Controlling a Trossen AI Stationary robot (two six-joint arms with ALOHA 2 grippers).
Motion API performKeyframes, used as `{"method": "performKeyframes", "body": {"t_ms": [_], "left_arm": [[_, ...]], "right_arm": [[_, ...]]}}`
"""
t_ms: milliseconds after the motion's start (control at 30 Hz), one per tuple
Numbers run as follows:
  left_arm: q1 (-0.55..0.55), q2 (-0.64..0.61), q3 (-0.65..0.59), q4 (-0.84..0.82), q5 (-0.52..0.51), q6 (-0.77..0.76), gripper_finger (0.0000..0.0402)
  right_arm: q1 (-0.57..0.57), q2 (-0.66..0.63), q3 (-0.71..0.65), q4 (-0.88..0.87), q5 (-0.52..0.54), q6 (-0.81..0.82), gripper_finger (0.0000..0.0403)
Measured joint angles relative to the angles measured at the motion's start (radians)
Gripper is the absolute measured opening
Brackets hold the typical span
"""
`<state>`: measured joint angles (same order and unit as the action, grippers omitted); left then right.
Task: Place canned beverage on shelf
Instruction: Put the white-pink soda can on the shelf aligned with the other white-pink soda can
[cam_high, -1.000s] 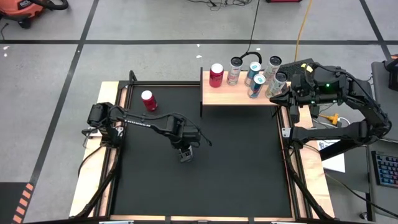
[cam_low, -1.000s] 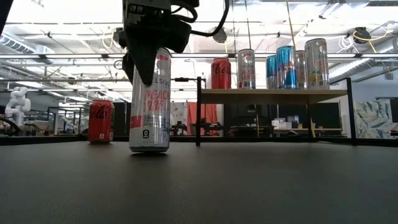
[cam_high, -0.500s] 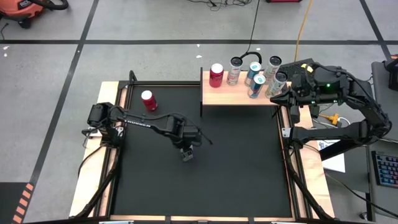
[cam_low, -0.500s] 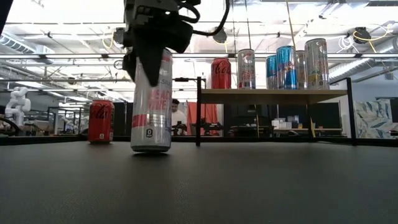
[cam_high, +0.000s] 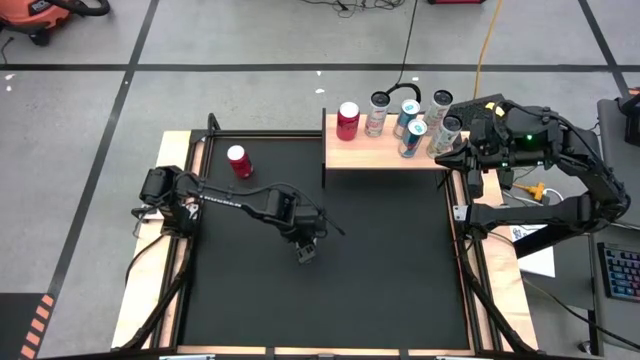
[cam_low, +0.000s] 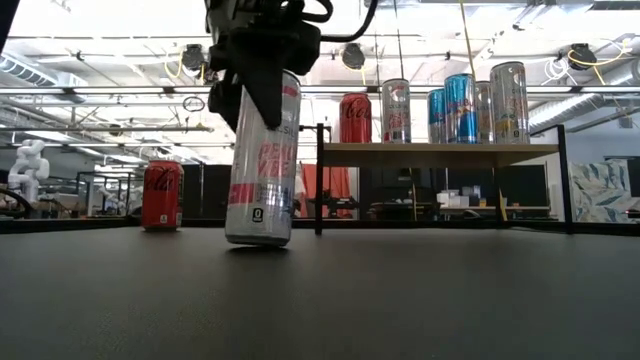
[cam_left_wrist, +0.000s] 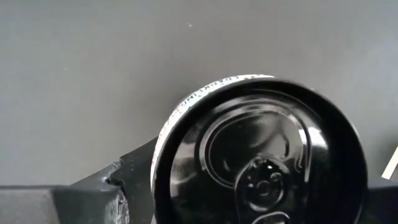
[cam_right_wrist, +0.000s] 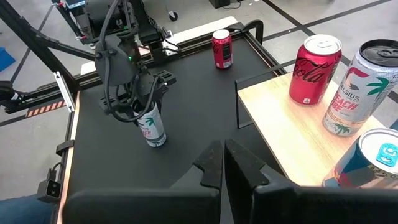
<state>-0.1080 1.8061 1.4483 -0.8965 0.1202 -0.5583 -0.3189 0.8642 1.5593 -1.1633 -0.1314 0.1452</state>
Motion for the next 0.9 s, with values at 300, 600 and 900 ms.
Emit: {"method": "performKeyframes", "body": {"t_ms": [300,600,900], "left_arm": [[-0.036,0.000,0.000,-0.005,-0.108,-0.116,0.0290],[-0.071,0.000,0.000,-0.003,-0.152,-0.143,0.0290],[-0.072,0.002,0.000,-0.001,-0.163,-0.143,0.0290]], "right_arm": [[0.000,0.000,0.000,0.000,0.000,0.000,0.0000],[0.000,0.000,0.000,0.000,0.000,0.000,0.0000],[0.000,0.000,0.000,0.000,0.000,0.000,0.0000]]}}
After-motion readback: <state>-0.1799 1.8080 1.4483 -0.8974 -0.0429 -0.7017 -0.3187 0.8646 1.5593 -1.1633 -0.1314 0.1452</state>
